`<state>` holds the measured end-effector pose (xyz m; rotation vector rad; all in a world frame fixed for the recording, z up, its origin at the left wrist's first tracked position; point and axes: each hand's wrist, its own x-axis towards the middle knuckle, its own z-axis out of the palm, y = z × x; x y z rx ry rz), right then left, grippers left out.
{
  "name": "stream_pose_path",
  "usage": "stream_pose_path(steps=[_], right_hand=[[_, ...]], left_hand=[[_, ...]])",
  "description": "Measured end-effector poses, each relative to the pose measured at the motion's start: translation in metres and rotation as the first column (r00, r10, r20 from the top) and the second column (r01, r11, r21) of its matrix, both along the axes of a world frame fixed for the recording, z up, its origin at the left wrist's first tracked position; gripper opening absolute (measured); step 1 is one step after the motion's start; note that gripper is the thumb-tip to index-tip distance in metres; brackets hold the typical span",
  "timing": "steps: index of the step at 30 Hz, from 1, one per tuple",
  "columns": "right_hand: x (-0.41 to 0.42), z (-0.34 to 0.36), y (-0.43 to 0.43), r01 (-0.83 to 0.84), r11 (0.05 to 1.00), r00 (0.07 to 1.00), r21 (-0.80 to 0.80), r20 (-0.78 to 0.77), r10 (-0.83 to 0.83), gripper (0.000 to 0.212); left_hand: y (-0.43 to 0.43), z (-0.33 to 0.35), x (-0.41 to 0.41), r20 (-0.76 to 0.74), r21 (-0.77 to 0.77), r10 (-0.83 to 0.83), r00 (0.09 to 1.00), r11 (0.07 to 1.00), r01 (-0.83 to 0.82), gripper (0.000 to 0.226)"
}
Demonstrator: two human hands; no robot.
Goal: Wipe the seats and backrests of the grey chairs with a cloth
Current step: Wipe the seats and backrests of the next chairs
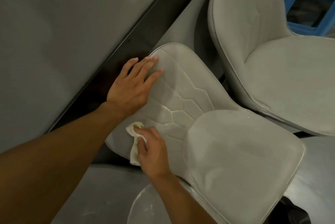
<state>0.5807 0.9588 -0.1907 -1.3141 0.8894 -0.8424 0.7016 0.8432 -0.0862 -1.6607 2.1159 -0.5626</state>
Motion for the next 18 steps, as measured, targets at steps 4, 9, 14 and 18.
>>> stream_pose_path(steps=[4,9,14,18], right_hand=[[-0.011,-0.003,-0.017,0.237,0.966,0.971,0.098,-0.065,-0.232,0.032],[0.005,0.026,-0.064,0.416,0.879,0.907,0.233,-0.046,-0.418,0.033],[0.02,0.023,-0.03,0.302,0.953,0.953,-0.014,-0.011,-0.302,0.031],[0.012,0.036,-0.062,0.452,0.878,0.89,0.159,-0.013,-0.456,0.03]], left_hand=[[0.006,0.006,0.001,0.018,0.044,-0.067,0.998,0.997,0.066,0.06],[0.03,0.017,0.019,0.131,0.012,-0.071,0.989,0.997,0.07,0.06],[0.068,0.014,0.029,0.107,-0.034,-0.071,0.992,0.997,0.075,0.06],[0.085,0.005,0.038,0.116,-0.022,-0.075,0.99,0.997,0.078,0.062]])
